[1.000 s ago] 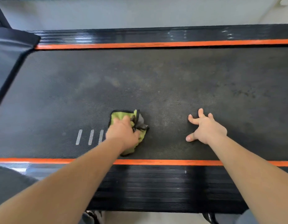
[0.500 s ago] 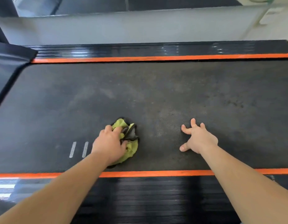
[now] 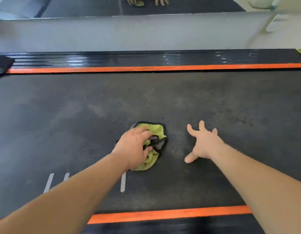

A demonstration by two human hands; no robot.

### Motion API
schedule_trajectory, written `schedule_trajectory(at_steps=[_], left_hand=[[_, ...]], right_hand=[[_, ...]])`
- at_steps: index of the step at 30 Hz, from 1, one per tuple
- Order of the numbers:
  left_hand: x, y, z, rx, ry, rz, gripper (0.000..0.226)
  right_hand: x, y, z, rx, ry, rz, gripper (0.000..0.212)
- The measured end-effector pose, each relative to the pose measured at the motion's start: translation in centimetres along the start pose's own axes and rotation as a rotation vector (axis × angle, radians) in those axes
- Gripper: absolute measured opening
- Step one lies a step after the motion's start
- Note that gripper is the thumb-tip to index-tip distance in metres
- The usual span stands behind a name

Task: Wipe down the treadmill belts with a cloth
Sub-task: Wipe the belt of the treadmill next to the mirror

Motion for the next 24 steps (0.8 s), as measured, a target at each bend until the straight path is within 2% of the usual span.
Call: schedule_trajectory(at_steps=[3,5,7,9,12,14,16,18,19,22,24], left_hand=[[0.8,-1.4,2.9,0.154,-0.064,-0.086,0.056],[0.5,0.7,3.6,0.135,-0.055,-0.114,0.053],[-1.2,5.3,3.2,-0.024,-0.114,-0.123,0.050],[-3.4,10.2,1.8,-0.250,-0.224,-0.043,0.048],[-4.2,10.6,1.8,-0.377,-0.274,0.031,0.052],[-3.0,7.6,3.6,-0.300,-0.233,0.068,0.056],[-0.7,4.4,5.7,-0.114,-0.091,0.062,0.051],[0.7,3.7,6.4,0.046,0.023,-0.014,0.040],[0.1,5.2,6.2,0.039,-0.010,-0.026,0.037],[-2.7,11.8,2.9,-0.253,-0.202,0.055,0.036],[-2.7,10.8,3.1,-0.328,-0.232,0.130,0.040]], right_hand=[[-0.5,-0.1,0.7,-0.003,0.002,0.016,0.141],[-0.6,0.1,0.6,-0.022,-0.010,0.035,0.139],[-0.6,0.2,0.8,-0.032,0.001,0.043,0.132],[-0.5,0.2,1.0,-0.015,0.035,0.027,0.114],[-0.6,0.5,1.3,-0.002,0.031,0.006,0.108],[-0.8,0.4,1.2,-0.002,0.002,0.024,0.121],[-0.7,0.3,0.9,-0.024,-0.017,0.019,0.137],[-0.8,0.1,0.7,-0.032,-0.020,0.007,0.140],[-0.7,0.0,0.6,-0.032,-0.016,0.013,0.139],[-0.4,0.2,0.5,-0.025,0.003,0.040,0.121],[-0.5,0.3,0.7,-0.020,0.004,0.041,0.121]])
Point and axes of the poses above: each hand's wrist, its own z-axis towards the middle knuckle, its own x-axis out of the back of the hand, y = z × x, the point moved 8 cm from there along z, towards the middle knuckle, and after that the axes turned 10 degrees about -y, right-handed, at the moved point
